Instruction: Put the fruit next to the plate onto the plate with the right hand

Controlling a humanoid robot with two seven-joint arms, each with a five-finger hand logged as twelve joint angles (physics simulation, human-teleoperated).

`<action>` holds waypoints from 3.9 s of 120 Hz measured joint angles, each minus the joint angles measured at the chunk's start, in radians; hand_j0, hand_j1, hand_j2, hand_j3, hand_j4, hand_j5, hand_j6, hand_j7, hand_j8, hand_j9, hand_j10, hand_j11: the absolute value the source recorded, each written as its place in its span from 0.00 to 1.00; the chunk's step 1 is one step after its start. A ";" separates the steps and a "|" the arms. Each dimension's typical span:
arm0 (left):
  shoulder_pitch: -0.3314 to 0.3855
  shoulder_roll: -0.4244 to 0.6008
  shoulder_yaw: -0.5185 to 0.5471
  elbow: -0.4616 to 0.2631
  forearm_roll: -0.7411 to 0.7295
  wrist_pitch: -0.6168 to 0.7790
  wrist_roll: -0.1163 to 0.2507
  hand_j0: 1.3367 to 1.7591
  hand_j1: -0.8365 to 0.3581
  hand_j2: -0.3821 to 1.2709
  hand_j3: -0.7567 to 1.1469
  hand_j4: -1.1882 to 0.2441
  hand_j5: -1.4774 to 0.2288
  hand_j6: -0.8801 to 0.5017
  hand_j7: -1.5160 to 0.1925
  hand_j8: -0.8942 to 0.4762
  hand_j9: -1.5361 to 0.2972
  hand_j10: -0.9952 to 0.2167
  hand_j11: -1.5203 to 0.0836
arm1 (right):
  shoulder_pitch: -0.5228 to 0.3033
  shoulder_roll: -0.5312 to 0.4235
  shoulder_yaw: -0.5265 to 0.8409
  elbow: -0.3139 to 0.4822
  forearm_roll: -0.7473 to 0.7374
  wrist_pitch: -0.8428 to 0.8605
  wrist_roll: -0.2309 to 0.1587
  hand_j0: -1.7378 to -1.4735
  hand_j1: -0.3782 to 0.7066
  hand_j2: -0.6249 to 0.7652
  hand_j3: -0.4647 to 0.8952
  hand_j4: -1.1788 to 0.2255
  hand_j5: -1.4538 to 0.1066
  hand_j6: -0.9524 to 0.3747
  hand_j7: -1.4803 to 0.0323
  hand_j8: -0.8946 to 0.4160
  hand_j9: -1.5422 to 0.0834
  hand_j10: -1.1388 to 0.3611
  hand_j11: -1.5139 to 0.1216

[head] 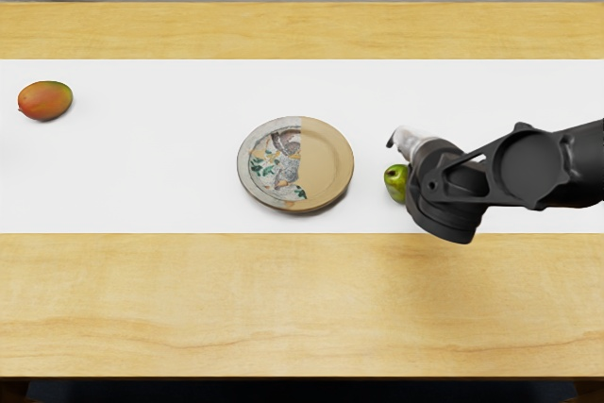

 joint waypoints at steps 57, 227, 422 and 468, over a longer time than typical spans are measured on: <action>0.001 0.000 0.000 0.000 0.000 0.000 0.000 0.76 0.99 0.23 0.40 0.83 0.87 0.64 0.89 0.65 0.84 0.82 0.95 | -0.022 0.022 -0.005 -0.020 0.002 0.000 0.000 0.30 0.37 0.41 0.34 0.62 0.67 0.48 0.71 0.45 0.70 0.55 0.68; 0.000 0.000 0.000 0.000 0.000 0.000 0.000 0.76 0.99 0.23 0.40 0.83 0.87 0.64 0.89 0.65 0.84 0.82 0.95 | -0.038 0.047 -0.017 -0.062 -0.008 0.001 0.000 0.33 0.50 0.54 0.34 0.42 0.43 0.37 0.47 0.43 0.46 0.45 0.44; 0.002 0.000 0.000 0.000 0.000 0.000 0.000 0.76 0.99 0.23 0.40 0.83 0.87 0.64 0.89 0.65 0.84 0.82 0.95 | 0.201 0.158 0.195 -0.139 0.212 0.017 0.001 0.30 0.57 0.69 0.34 0.42 0.40 0.38 0.45 0.43 0.44 0.46 0.41; 0.002 0.000 0.000 0.000 0.000 0.000 0.000 0.76 0.99 0.23 0.40 0.83 0.87 0.64 0.89 0.65 0.84 0.82 0.95 | 0.113 0.204 0.228 -0.257 0.208 0.061 0.001 0.30 0.57 0.69 0.34 0.42 0.40 0.38 0.45 0.43 0.44 0.46 0.41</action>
